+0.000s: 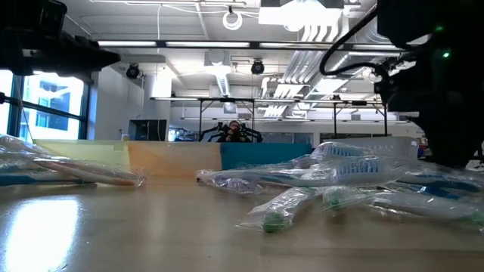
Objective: Pick & Place Toothbrushes
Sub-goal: Put the green toothbrush into the white bin
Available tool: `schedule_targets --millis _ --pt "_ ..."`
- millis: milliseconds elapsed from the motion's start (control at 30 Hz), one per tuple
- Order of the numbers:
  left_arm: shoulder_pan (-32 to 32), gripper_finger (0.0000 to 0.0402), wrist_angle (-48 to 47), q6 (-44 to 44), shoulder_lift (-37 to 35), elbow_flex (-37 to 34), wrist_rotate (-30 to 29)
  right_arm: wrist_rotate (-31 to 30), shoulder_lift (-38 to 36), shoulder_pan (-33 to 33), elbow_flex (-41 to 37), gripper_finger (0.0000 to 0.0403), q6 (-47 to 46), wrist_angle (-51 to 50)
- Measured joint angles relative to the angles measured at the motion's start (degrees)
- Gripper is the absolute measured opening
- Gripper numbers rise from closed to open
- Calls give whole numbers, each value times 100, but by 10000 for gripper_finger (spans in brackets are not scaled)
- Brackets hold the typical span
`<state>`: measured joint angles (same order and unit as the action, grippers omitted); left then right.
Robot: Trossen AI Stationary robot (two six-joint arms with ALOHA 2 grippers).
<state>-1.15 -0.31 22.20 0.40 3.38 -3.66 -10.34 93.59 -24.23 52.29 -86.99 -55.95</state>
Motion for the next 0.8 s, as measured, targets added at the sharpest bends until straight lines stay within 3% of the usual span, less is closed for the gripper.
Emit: schedule_targets --millis 367,800 --pt "2 0 -29 -2 0 0 0 -125 238 0 0 127 20 20" --pt "1 0 -27 -2 0 0 0 -129 235 0 0 13 33 -239"
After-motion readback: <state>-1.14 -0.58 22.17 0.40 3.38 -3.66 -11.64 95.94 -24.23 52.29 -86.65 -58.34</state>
